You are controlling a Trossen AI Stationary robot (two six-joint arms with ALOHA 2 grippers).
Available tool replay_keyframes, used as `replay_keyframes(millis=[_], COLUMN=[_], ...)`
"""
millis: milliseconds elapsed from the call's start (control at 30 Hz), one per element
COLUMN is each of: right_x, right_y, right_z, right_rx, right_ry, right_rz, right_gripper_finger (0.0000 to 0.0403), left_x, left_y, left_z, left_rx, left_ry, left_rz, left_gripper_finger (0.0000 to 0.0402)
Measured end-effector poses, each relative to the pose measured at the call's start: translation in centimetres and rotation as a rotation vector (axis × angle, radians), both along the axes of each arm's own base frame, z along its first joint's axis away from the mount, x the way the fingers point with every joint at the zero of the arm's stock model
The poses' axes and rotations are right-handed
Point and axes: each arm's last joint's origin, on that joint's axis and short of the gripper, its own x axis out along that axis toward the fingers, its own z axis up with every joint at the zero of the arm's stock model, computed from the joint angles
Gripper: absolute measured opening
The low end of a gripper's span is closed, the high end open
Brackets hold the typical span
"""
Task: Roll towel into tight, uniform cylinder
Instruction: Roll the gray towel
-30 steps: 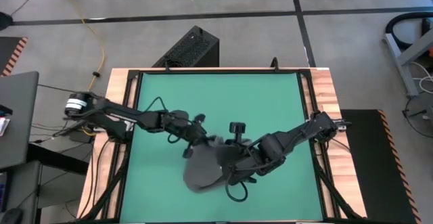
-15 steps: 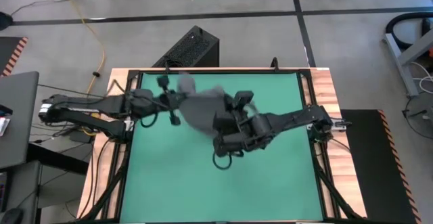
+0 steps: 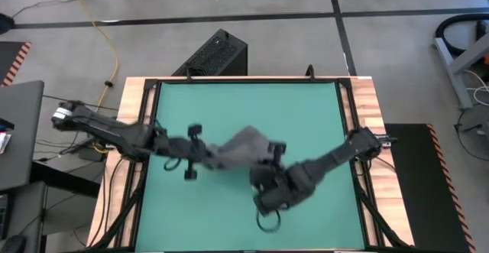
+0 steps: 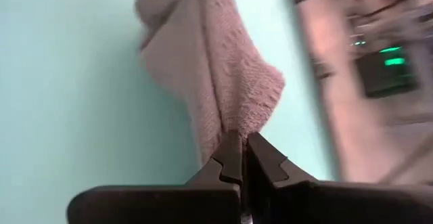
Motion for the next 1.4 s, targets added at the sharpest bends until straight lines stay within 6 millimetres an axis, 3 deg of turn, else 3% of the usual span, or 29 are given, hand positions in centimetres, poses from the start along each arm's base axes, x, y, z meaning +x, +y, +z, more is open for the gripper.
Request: replay_keyframes(millis=[167, 267, 400, 533, 633, 900, 1100, 1267, 1400], right_x=[-0.8, -1.6, -2.3, -2.9, -3.6, -4.4, -3.4, -1.0, 2.1], right_y=[4.4, 6.4, 8.3, 9.9, 10.6, 11.3, 11.1, 8.5, 4.7], right_z=[-6.0, -8.6, -10.5, -11.1, -11.4, -11.4, -9.7, -9.1, -9.3], right_rx=[0.096, 0.151, 0.276, 0.400, 0.453, 0.490, 0.415, 0.231, 0.291], right_ry=[-0.016, -0.051, -0.102, -0.096, -0.101, -0.122, -0.162, -0.168, -0.116], right_rz=[0.080, 0.138, 0.173, 0.238, 0.212, 0.151, 0.231, 0.288, 0.266], right_gripper_finger=[0.0018, 0.0019, 0.0028, 0.0028, 0.0033, 0.0117, 0.0205, 0.0232, 0.0234], left_x=[0.6, 0.9, 1.4, 1.4, 1.4, 0.8, -1.0, -2.2, -2.4], left_y=[-4.1, -6.2, -8.1, -9.1, -9.6, -9.6, -8.3, -7.2, -6.8], left_z=[-3.8, -5.4, -7.3, -8.9, -8.9, -8.0, -5.1, -2.7, -2.1], left_rx=[-0.098, -0.179, -0.343, -0.447, -0.467, -0.485, -0.469, -0.338, -0.272], left_ry=[0.008, 0.060, 0.170, 0.292, 0.289, 0.282, 0.240, 0.068, 0.003], left_rz=[-0.063, -0.142, -0.223, -0.285, -0.315, -0.311, -0.287, -0.246, -0.219], left_gripper_finger=[0.0000, 0.0000, 0.0009, 0.0032, 0.0061, 0.0143, 0.0164, 0.0165, 0.0165])
